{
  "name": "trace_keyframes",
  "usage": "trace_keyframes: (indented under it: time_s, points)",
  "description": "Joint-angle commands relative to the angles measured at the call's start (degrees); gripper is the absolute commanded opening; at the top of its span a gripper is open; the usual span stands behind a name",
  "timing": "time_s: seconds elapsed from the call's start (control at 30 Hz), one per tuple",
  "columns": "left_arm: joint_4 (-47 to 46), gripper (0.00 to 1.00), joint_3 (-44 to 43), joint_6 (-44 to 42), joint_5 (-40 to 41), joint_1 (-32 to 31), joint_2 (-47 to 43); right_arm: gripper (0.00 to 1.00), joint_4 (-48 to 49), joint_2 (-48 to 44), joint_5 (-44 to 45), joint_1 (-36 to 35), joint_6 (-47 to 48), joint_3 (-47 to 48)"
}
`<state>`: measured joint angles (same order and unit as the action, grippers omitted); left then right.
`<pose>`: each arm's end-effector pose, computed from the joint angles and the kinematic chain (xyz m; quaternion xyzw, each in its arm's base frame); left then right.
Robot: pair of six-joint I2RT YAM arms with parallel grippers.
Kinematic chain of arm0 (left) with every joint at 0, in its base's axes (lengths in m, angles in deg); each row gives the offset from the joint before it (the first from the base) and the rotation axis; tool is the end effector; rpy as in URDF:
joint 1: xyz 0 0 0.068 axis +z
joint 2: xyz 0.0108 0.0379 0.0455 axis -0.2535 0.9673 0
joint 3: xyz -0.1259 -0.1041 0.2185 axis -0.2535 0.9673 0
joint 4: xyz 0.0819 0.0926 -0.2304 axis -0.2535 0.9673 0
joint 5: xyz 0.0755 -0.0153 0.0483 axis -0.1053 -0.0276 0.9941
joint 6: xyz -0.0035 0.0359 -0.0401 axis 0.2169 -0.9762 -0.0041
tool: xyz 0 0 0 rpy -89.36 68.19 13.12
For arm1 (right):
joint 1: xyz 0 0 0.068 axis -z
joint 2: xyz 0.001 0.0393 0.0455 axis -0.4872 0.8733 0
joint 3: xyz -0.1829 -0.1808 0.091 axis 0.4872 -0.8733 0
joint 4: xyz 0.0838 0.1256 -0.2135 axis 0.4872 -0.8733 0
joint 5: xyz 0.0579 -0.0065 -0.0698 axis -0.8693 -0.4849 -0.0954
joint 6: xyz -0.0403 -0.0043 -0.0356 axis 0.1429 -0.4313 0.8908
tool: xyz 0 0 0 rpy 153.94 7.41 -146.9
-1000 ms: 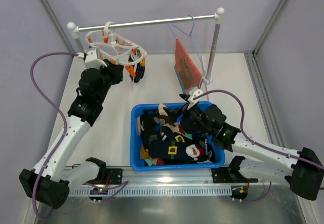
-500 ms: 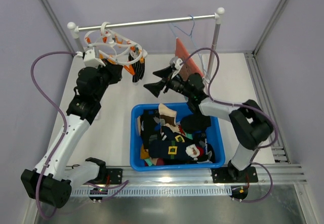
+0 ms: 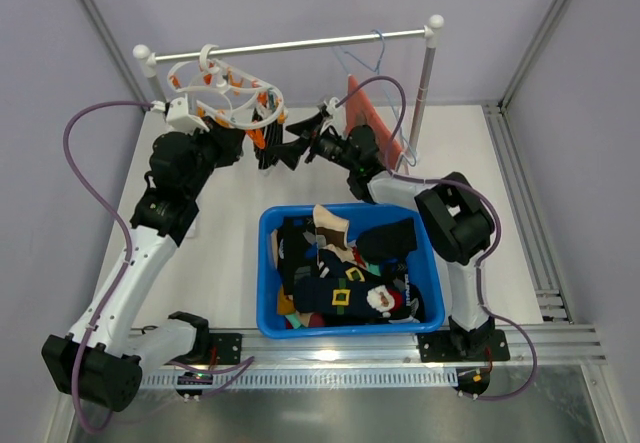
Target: Remove the socks clipped to the hanger
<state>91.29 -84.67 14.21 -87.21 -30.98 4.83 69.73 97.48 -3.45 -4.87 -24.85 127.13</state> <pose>0.2352 -0.0683 0.3942 -0.0903 0.7329 -0.2602 0.6221 0.3765 0.2757 0.2552 -0.2729 0.5608 0.4907 0.6085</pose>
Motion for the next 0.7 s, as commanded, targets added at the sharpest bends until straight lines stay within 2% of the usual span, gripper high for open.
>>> trace_keyframes:
  time_s: [0.0, 0.3, 0.33, 0.43, 0.47, 0.5, 0.53, 0.57, 0.6, 0.63, 0.67]
  points:
    - [0.4, 0.00, 0.9, 0.8, -2.5, 0.3, -0.7, 1.00, -1.9, 0.6, 2.3, -0.3, 2.8, 4.6]
    - [-0.2, 0.00, 1.2, 1.2, -3.7, 0.3, -0.7, 1.00, -8.5, 3.9, 1.6, -1.0, 4.4, 10.1]
    - [-0.3, 0.00, 1.4, 1.2, -3.8, 0.3, -0.7, 0.97, -9.0, 4.2, 1.5, -1.0, 4.6, 10.4]
    - [-0.6, 0.00, 1.4, 1.2, -4.0, 0.3, -0.7, 0.73, -9.8, 4.4, 1.7, -1.1, 4.8, 10.3]
    - [-0.5, 0.00, 1.4, 1.2, -4.0, 0.3, -0.7, 0.58, -9.8, 4.3, 1.8, -1.0, 4.9, 9.9]
    - [-0.5, 0.00, 1.3, 1.2, -3.9, 0.3, -0.6, 0.50, -9.5, 3.9, 1.8, -1.1, 5.0, 9.6]
    - [-0.5, 0.00, 1.3, 1.2, -3.7, 0.3, -0.5, 0.37, -9.4, 3.7, 2.2, -1.0, 5.0, 8.9]
    - [-0.4, 0.02, 1.5, 1.2, -3.4, 0.3, -0.5, 0.21, -9.3, 3.2, 2.6, -1.0, 5.0, 8.4]
    - [-0.4, 0.07, 1.5, 1.2, -3.2, 0.3, -0.5, 0.07, -8.1, 2.2, 3.1, -1.1, 5.0, 7.6]
    - [-0.5, 0.14, 1.6, 1.2, -3.0, 0.3, -0.5, 0.05, -7.5, 1.3, 3.6, -1.0, 5.1, 6.7]
    - [-0.5, 0.34, 1.6, 1.2, -2.9, 0.3, -0.6, 0.04, -7.0, 0.5, 5.1, -1.1, 5.8, 4.7]
